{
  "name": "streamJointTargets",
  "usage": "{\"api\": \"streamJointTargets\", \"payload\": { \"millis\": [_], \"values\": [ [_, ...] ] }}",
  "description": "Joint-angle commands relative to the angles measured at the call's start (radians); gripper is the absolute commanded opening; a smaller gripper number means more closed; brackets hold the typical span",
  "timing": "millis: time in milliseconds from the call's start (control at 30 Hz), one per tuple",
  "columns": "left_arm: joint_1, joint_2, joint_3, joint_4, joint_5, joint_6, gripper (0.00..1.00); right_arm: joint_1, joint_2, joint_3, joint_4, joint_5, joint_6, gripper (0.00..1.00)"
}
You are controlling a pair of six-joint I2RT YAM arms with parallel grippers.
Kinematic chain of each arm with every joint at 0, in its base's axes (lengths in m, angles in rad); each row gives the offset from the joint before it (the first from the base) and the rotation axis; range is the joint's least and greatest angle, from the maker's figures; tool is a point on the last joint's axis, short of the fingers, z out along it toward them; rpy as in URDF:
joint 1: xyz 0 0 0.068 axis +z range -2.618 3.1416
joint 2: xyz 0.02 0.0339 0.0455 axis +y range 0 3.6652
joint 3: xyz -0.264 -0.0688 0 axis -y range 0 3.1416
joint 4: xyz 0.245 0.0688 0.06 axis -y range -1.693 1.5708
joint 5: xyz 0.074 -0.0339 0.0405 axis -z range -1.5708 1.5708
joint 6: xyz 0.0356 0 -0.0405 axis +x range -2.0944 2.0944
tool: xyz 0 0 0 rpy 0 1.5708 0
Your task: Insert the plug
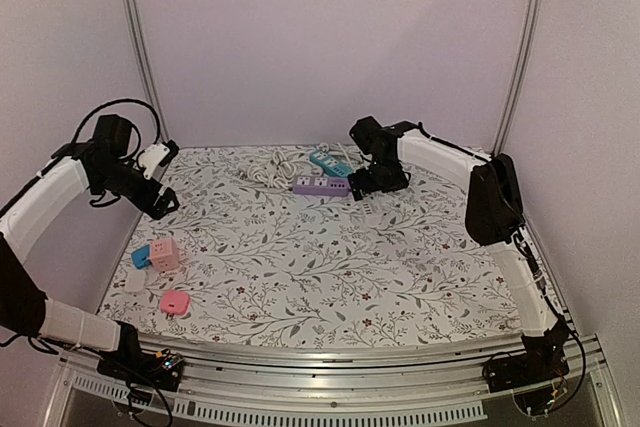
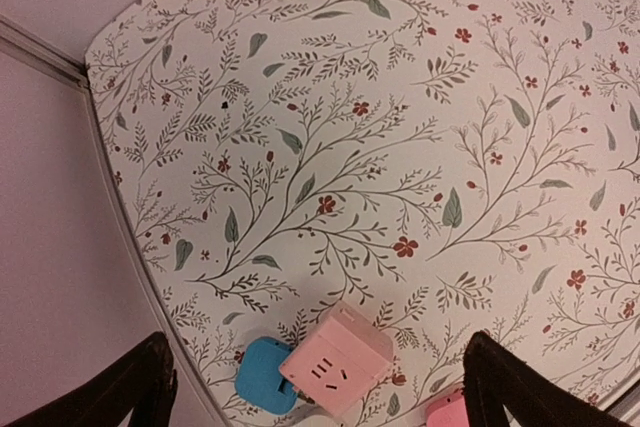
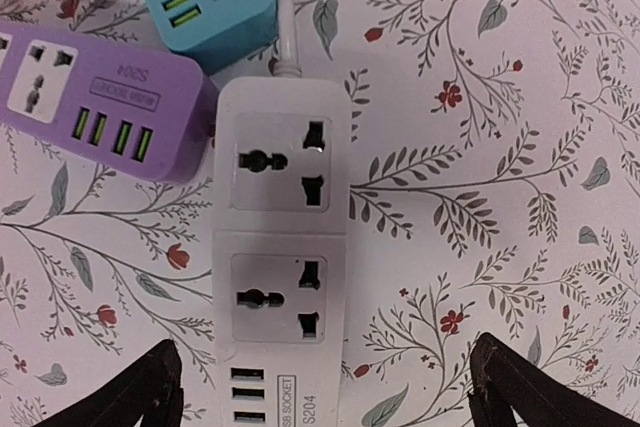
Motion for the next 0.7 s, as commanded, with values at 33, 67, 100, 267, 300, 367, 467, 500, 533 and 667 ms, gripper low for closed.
{"api": "streamJointTargets", "payload": {
  "millis": [33,67,100,267,300,367,467,500,533,667],
  "values": [
    [0.004,-0.011,-0.009,-0.046,0.029,0.008,1.0,-0.003,0.095,0.032,-0.105,-0.055,0.023,0.99],
    [0.004,-0.006,-0.007,-0.044,0.034,0.005,1.0,-0.002,0.104,0.031,-0.107,-0.07,0.021,0.99],
    [0.004,-0.001,-0.004,-0.044,0.035,0.0,1.0,0.002,0.115,0.029,-0.106,-0.091,0.018,0.99],
    [0.004,0.018,0.002,-0.042,0.034,-0.012,1.0,0.029,0.134,0.014,-0.105,-0.116,-0.032,0.83],
    [0.005,0.017,0.002,-0.044,0.035,-0.012,1.0,0.03,0.132,0.003,-0.104,-0.126,-0.039,0.75],
    [0.004,0.009,0.002,-0.053,0.038,-0.009,0.99,0.03,0.11,-0.033,-0.102,-0.132,-0.049,0.65],
    [0.005,-0.012,-0.001,-0.081,0.042,0.017,1.0,0.03,0.041,-0.136,-0.101,-0.084,-0.069,0.53],
    [0.005,-0.019,-0.004,-0.097,0.042,0.031,1.0,0.03,0.008,-0.193,-0.1,-0.064,-0.079,0.49],
    [0.005,-0.028,-0.01,-0.112,0.044,0.052,1.0,0.031,-0.038,-0.239,-0.099,-0.055,-0.088,0.44],
    [0.005,-0.056,-0.054,-0.204,0.1,0.187,0.99,0.036,-0.187,-0.441,-0.061,-0.13,-0.175,0.25]
  ]
}}
